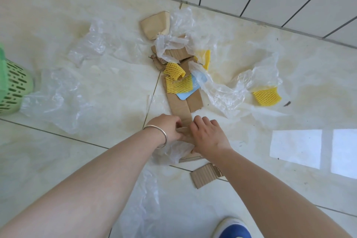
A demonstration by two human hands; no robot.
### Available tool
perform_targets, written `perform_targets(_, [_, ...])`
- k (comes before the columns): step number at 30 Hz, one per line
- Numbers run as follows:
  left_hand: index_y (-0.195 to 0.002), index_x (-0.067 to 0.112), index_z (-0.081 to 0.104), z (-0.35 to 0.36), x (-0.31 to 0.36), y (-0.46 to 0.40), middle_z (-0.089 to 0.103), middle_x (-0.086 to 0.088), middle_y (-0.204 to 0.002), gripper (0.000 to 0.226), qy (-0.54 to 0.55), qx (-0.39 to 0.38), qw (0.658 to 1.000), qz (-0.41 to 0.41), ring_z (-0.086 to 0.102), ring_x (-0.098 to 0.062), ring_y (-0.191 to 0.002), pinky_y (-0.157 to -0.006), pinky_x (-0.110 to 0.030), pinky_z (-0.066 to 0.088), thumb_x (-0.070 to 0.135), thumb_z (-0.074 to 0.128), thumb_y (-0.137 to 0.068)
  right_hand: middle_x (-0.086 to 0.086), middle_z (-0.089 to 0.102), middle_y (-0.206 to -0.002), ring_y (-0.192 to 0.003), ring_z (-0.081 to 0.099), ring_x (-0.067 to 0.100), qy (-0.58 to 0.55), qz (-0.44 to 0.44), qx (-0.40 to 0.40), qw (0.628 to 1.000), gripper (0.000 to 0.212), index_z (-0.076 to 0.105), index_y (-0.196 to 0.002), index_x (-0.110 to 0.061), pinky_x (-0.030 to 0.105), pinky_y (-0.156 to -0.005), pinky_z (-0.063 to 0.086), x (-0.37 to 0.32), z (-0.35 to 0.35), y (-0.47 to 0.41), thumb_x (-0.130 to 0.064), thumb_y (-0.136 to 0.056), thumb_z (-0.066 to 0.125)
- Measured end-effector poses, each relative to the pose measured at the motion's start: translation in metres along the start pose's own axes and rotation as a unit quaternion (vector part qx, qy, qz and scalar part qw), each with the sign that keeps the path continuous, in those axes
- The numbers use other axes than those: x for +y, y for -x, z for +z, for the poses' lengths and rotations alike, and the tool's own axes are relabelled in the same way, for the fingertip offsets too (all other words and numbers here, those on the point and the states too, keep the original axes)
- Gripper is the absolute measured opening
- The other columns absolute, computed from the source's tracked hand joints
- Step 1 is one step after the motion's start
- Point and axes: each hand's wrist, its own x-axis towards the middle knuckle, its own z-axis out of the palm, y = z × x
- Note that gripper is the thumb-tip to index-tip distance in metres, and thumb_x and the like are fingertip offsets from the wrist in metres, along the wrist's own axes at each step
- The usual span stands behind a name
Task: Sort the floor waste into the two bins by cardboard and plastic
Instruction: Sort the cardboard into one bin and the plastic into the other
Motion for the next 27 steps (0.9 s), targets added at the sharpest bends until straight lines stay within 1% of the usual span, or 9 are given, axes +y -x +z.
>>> perform_targets(2, [-0.108, 0.017, 0.059, 0.000, 0.006, 0.002, 0.063, -0.008, -0.110, 0.035, -0.064, -0.024, 0.997, 0.031, 0.059, -0.027, -0.101, -0.075, -0.030, 0.044, 0.043, 0.058, -0.086, 0.003, 0.055, -0.071, -0.059, 0.053, 0.021, 0.009, -0.018, 0.035, 0.999, 0.068, 0.059, -0.072, -0.012, 0.029, -0.051, 0.042, 0.000, 0.003, -0.001, -0.043, -0.018, 0.087])
perform_targets(4, [-0.105, 0.014, 0.059, -0.001, 0.008, 0.003, 0.062, -0.011, -0.109, 0.031, -0.073, -0.027, 0.996, 0.035, 0.058, -0.029, -0.101, -0.074, -0.030, 0.043, 0.040, 0.053, -0.090, 0.003, 0.056, -0.077, -0.068, 0.054, 0.022, 0.023, -0.011, 0.056, 0.998, 0.064, 0.061, -0.078, -0.013, 0.031, -0.059, 0.046, 0.000, 0.006, 0.001, -0.041, -0.028, 0.088])
perform_targets(7, [-0.113, 0.021, 0.060, -0.007, 0.005, 0.003, 0.063, -0.009, -0.110, 0.031, -0.045, 0.005, 0.999, 0.026, 0.059, -0.028, -0.103, -0.080, -0.032, 0.046, 0.041, 0.053, -0.090, 0.005, 0.060, -0.097, -0.086, 0.058, 0.024, 0.032, 0.072, 0.097, 0.992, 0.074, 0.062, -0.109, -0.012, 0.033, -0.072, 0.050, -0.001, 0.007, 0.004, -0.038, -0.044, 0.086])
perform_targets(9, [-0.116, 0.024, 0.060, -0.010, 0.002, 0.003, 0.063, -0.008, -0.112, 0.033, -0.042, 0.017, 0.999, 0.025, 0.059, -0.028, -0.104, -0.082, -0.033, 0.047, 0.042, 0.054, -0.089, 0.007, 0.061, -0.105, -0.091, 0.059, 0.025, 0.016, 0.124, 0.119, 0.985, 0.083, 0.054, -0.122, -0.009, 0.033, -0.073, 0.051, -0.003, 0.001, 0.005, -0.039, -0.050, 0.083])
perform_targets(13, [-0.111, 0.023, 0.060, -0.017, -0.005, 0.003, 0.064, -0.007, -0.109, 0.029, -0.027, 0.040, 0.999, 0.013, 0.059, -0.028, -0.102, -0.080, -0.032, 0.046, 0.041, 0.053, -0.090, 0.004, 0.062, -0.086, -0.076, 0.060, 0.024, -0.019, 0.092, 0.143, 0.985, 0.053, 0.063, -0.094, -0.013, 0.032, -0.061, 0.051, 0.004, -0.003, 0.015, -0.037, -0.052, 0.083])
perform_targets(16, [-0.110, 0.021, 0.060, -0.022, -0.011, 0.004, 0.064, -0.007, -0.109, 0.027, 0.013, 0.067, 0.998, -0.008, 0.060, -0.028, -0.102, -0.083, -0.032, 0.047, 0.038, 0.054, -0.090, 0.000, 0.061, -0.077, -0.070, 0.060, 0.021, -0.017, -0.058, 0.047, 0.997, 0.048, 0.066, -0.081, -0.017, 0.031, -0.058, 0.050, 0.015, 0.003, 0.027, -0.053, -0.053, 0.082])
perform_targets(19, [-0.113, 0.019, 0.060, -0.024, -0.014, 0.007, 0.065, -0.008, -0.111, 0.028, 0.040, 0.082, 0.996, -0.023, 0.060, -0.029, -0.102, -0.085, -0.034, 0.049, 0.034, 0.055, -0.090, 0.004, 0.052, -0.108, -0.100, 0.050, 0.025, 0.004, -0.152, -0.110, 0.982, 0.059, 0.054, -0.112, -0.014, 0.035, -0.082, 0.041, 0.016, 0.008, 0.039, -0.055, -0.072, 0.067])
perform_targets(23, [-0.120, 0.020, 0.058, -0.025, -0.015, 0.010, 0.064, -0.008, -0.113, 0.033, 0.052, 0.098, 0.993, -0.029, 0.059, -0.029, -0.105, -0.086, -0.034, 0.048, 0.034, 0.054, -0.091, 0.005, 0.041, -0.120, -0.109, 0.041, 0.025, 0.064, -0.187, -0.150, 0.969, 0.071, 0.039, -0.125, -0.012, 0.033, -0.084, 0.034, 0.015, 0.012, 0.046, -0.049, -0.073, 0.070])
perform_targets(27, [-0.122, 0.020, 0.057, -0.026, -0.014, 0.012, 0.065, -0.008, -0.112, 0.033, 0.055, 0.102, 0.993, -0.029, 0.060, -0.028, -0.103, -0.083, -0.032, 0.047, 0.034, 0.054, -0.092, 0.003, 0.052, -0.106, -0.093, 0.052, 0.022, 0.079, -0.165, -0.118, 0.976, 0.049, 0.053, -0.110, -0.015, 0.030, -0.068, 0.030, 0.011, 0.019, 0.045, -0.031, -0.068, 0.075])
